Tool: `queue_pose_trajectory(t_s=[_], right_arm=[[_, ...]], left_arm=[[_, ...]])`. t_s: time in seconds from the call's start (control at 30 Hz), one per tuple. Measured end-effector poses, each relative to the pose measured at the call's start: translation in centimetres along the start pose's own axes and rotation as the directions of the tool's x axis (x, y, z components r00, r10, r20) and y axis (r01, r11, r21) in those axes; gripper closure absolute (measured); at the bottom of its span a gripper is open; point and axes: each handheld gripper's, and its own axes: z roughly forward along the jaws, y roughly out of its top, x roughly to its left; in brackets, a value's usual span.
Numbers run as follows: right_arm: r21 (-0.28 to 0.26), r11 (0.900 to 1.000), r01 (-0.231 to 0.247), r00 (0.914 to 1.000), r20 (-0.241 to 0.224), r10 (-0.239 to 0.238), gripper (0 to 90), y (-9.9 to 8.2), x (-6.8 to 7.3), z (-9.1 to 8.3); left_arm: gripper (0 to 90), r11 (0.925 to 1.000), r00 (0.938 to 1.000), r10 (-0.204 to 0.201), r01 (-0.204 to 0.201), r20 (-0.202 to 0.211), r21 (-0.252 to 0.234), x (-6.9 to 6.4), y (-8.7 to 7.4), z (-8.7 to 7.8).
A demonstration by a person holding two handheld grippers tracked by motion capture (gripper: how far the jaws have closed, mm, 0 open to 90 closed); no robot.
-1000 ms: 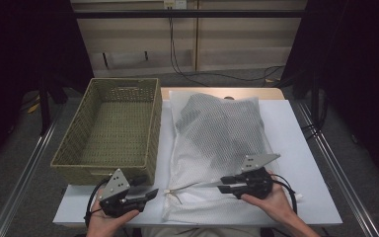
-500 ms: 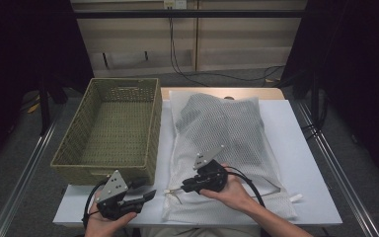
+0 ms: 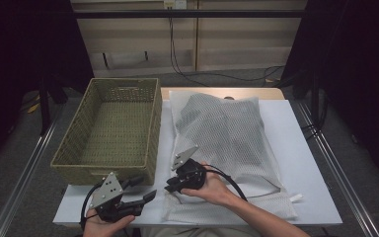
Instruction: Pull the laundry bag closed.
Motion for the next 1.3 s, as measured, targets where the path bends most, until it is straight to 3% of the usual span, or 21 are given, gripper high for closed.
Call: queue_pose_trajectory(t_s=[0.17,0.23,0.37,0.4,0.47,0.57,0.63,0.73,0.8,0.9,1.0,1.1,1.2,1.3], right_arm=[[0.023,0.9996,0.017,0.9998,-0.005,-0.017,71.6,0.5,0.2,0.8],[0.028,0.9992,0.027,0.9996,-0.009,-0.027,71.8,0.6,0.2,1.2],[0.046,0.9981,0.042,0.9990,-0.017,-0.041,73.0,0.5,0.3,1.6],[0.044,0.9980,0.046,0.9988,-0.019,-0.045,73.6,0.4,0.3,1.7],[0.058,0.9972,0.047,0.9989,-0.011,-0.047,75.6,0.3,0.4,1.9],[0.062,0.9957,0.069,0.9976,-0.010,-0.069,81.7,0.4,0.5,2.0],[0.059,0.9960,0.067,0.9978,-0.010,-0.066,81.9,0.4,0.6,2.0],[0.053,0.9965,0.065,0.9979,-0.013,-0.064,81.9,0.4,0.5,1.6],[0.026,0.9990,0.038,0.9991,-0.020,-0.038,81.9,0.5,0.5,0.9],[0.000,0.9988,0.048,0.9988,-0.005,-0.048,81.9,0.8,0.5,0.0],[-0.018,0.9992,0.035,0.9994,0.004,-0.035,81.9,0.8,0.5,-0.8],[-0.035,0.9989,0.031,0.9995,0.007,-0.031,81.9,0.8,0.3,-1.5],[-0.052,0.9982,0.031,0.9995,0.010,-0.030,81.9,0.9,0.4,-1.9],[-0.057,0.9975,0.040,0.9989,0.025,-0.039,82.0,1.0,0.5,-2.2]], left_arm=[[28.0,0.9999,0.9995,-0.013,0.013,0.029,-0.002,0.1,0.0,0.1],[24.6,0.9999,0.9999,-0.017,0.017,0.004,0.003,0.1,0.1,0.0],[16.8,0.9997,0.9996,-0.025,0.025,0.014,0.001,0.2,0.1,0.0],[15.2,0.9997,0.9997,-0.024,0.024,-0.001,0.005,0.2,0.1,0.0],[10.7,0.9999,0.9995,-0.015,0.015,0.027,-0.001,0.2,0.1,0.0],[7.1,0.9997,0.9997,-0.020,0.020,0.010,0.012,0.1,0.2,0.0],[6.8,0.9993,0.9994,-0.029,0.029,0.020,0.022,0.0,0.2,0.1],[13.2,0.9986,0.9996,-0.015,0.013,0.026,0.051,-0.1,0.1,0.1],[13.8,0.9984,0.9995,-0.017,0.016,0.028,0.055,-0.2,0.2,0.2],[9.7,0.9980,0.9997,-0.018,0.017,0.014,0.060,-0.3,0.2,0.2],[6.7,0.9984,0.9988,-0.030,0.028,0.039,0.050,-0.4,0.3,0.4],[5.4,0.9974,0.9977,-0.015,0.010,0.067,0.072,-0.7,0.3,0.8],[14.4,0.9944,0.9962,0.008,-0.017,0.087,0.105,-1.2,0.5,1.5],[20.1,0.9915,0.9941,-0.002,-0.013,0.108,0.129,-1.2,0.6,2.3]])
